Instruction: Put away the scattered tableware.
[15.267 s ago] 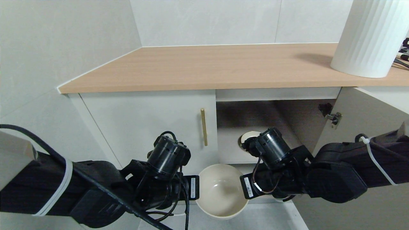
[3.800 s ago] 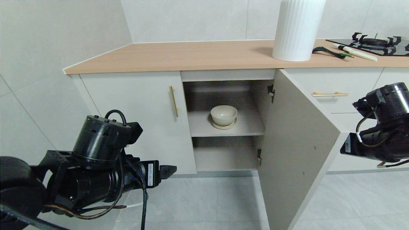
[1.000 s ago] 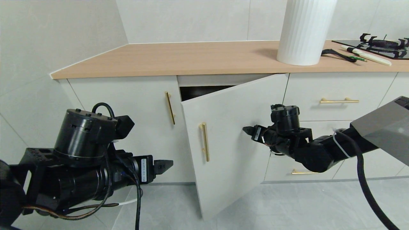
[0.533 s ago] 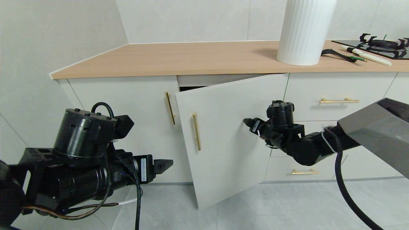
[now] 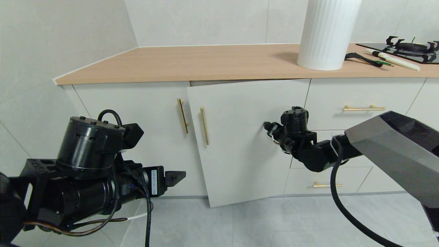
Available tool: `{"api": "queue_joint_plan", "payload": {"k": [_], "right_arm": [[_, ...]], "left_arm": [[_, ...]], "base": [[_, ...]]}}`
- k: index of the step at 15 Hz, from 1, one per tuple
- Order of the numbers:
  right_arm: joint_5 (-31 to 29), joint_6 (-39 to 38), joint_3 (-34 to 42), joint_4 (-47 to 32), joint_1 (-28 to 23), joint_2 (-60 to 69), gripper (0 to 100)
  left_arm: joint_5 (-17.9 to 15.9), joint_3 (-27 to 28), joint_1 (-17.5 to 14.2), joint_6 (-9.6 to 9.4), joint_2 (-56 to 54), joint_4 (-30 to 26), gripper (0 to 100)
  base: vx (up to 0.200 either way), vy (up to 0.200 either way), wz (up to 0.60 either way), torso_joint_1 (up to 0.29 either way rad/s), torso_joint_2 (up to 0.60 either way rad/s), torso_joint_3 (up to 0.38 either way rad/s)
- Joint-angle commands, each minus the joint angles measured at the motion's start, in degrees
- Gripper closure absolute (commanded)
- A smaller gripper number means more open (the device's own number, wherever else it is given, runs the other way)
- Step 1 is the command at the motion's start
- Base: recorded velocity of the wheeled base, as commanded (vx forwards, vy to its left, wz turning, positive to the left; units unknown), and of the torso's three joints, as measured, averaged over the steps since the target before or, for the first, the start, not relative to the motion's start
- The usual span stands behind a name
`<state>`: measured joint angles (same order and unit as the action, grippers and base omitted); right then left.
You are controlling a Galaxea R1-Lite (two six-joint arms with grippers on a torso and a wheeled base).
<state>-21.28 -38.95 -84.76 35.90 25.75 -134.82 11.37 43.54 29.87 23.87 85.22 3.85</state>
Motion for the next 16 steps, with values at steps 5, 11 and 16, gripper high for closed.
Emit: {"api": "queue_joint_plan", "payload": {"k": [5,11,16], "right_arm": [[-3.6,0.1,-5.9,-0.1,-1.0,-5.1,0],[-5.9,0.0,-7.8,-0.1,-1.0,-5.8,0],[23.4,-2.4,22.4,0.7,2.0,17.5,0]], "left_arm": [[0.0,0.0,0.0,0.04,0.2,0.0,0],[0.0,0.0,0.0,0.04,0.3,0.0,0],[0.0,0.0,0.0,0.04,0.1,0.0,0]], "base": [[0.000,0.000,0.00,0.000,0.00,0.000],[0.000,0.000,0.00,0.000,0.00,0.000],[0.000,0.000,0.00,0.000,0.00,0.000]]}}
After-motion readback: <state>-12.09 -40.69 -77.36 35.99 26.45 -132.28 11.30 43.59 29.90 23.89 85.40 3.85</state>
